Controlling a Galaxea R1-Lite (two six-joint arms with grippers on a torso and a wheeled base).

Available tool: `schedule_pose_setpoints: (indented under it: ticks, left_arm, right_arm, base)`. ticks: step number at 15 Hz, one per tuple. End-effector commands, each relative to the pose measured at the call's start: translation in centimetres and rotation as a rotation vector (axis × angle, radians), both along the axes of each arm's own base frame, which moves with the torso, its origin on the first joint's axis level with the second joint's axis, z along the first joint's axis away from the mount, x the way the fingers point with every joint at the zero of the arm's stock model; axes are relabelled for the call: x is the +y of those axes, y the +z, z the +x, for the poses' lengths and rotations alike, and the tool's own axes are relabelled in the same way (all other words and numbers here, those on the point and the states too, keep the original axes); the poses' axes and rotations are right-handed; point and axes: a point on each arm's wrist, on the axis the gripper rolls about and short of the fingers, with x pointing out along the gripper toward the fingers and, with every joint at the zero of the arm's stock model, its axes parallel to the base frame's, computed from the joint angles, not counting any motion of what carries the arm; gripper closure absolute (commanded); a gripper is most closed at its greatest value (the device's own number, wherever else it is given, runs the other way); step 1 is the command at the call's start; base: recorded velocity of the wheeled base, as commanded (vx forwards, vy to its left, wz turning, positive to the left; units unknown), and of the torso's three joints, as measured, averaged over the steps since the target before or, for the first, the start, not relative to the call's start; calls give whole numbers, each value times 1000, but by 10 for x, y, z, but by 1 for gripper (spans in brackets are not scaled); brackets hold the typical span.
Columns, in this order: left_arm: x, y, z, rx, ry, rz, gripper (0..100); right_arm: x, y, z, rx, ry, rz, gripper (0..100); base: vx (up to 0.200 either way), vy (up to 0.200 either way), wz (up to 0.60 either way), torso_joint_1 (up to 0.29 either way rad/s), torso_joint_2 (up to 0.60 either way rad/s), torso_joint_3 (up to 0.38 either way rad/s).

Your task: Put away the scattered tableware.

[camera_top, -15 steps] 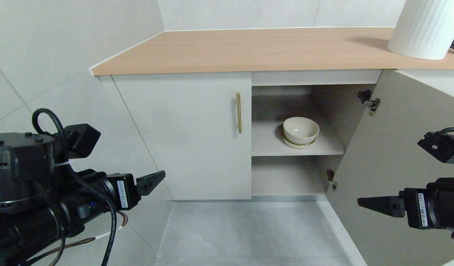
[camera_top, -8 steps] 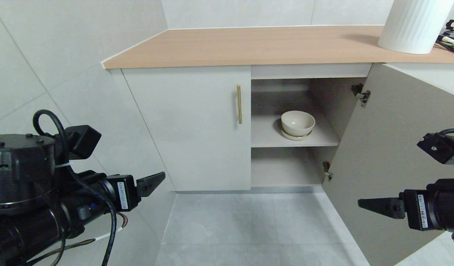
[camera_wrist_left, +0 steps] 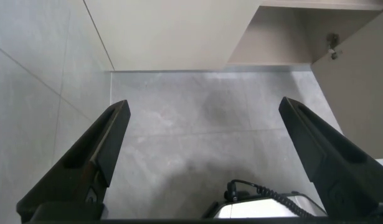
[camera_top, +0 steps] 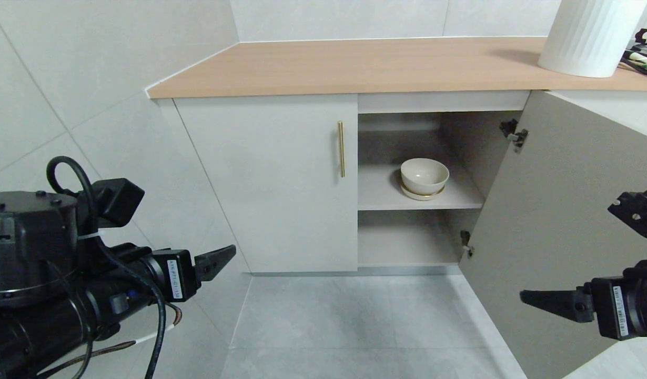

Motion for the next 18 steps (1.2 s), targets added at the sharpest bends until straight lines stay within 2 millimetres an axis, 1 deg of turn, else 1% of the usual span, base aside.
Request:
schedule_pose_setpoints:
  ticks: [1, 2, 4, 7, 12, 14, 15, 16, 18]
  left_arm:
    - [0, 0, 0, 1, 1, 1, 0]
    - [0, 0, 0, 0, 1, 0, 0]
    - [0, 0, 0, 0, 2, 1, 0]
    - [0, 0, 0, 1, 2, 1, 0]
    - [0, 0, 0, 0, 1, 0, 0]
    - [0, 0, 0, 0, 1, 0, 0]
    - [0, 0, 0, 1, 1, 1, 0]
    - [0, -1, 0, 3, 1, 1, 0]
    - [0, -2, 0, 6, -1, 2, 0]
  right_arm:
    - [-6, 6, -11, -28, 16, -2, 0]
    - [-9, 7, -16, -34, 35, -19, 0]
    - [-14, 8, -26, -27, 53, -49, 0]
    - [-19, 7, -34, 16, 57, -75, 0]
    - [-22, 8, -40, 31, 67, -97, 0]
    - [-25, 7, -46, 49, 89, -131, 0]
    - [-29, 7, -54, 52, 125, -177, 0]
    - [-32, 7, -58, 51, 139, -196, 0]
    - [-38, 14, -68, 33, 133, -197, 0]
  base:
    - [0, 0, 0, 0, 0, 0]
    - [0, 0, 0, 0, 0, 0]
    - [0, -200, 0, 5, 0, 2]
    - [0, -200, 0, 9, 6, -1]
    - [0, -200, 0, 0, 0, 1]
    - [0, -200, 0, 2, 2, 0]
    - [-200, -200, 0, 2, -2, 2]
    - [0, 0, 0, 0, 0, 0]
    - [0, 0, 0, 0, 0, 0]
